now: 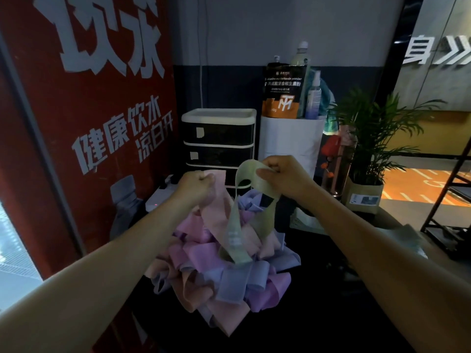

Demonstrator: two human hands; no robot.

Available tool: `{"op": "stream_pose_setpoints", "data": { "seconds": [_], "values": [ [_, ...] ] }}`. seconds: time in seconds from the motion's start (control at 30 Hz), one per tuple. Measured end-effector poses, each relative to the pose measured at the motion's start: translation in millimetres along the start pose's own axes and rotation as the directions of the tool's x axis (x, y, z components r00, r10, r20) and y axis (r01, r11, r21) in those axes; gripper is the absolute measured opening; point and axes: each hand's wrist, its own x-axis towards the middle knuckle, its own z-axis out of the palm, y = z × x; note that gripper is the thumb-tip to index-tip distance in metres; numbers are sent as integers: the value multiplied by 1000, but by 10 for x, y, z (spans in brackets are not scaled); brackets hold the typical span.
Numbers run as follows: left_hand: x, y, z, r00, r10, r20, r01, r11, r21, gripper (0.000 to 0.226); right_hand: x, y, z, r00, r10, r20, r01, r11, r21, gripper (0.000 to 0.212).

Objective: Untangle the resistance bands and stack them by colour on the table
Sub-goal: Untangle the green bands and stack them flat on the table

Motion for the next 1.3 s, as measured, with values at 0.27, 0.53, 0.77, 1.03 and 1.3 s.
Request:
{"op": "stream_pose_setpoints", "data": {
  "seconds": [0.27,0.53,0.77,1.03,1.3],
  "values": [
    [87,183,-155,991,111,78,-128,569,812,48,-51,-24,-116,993,110,-51,-97,970,224,25],
    [-222,474,273,889,162,428,-145,987,-72,33,-66,-72,-181,997,72,-16,-63,943,328,14],
    [-318,620,295,837,243,490,0,896,-445,21,-55,-126,-389,995,43,-88,2,891,455,14],
    [-398,822,241,779,209,591,106,885,-454,28,-117,-133,-396,998,47,39,-61,854,516,7],
    [-439,734,305,848,205,489,49,888,-457,27,-323,-26,-443,963,250,104,-270,851,451,6]
  ]
}}
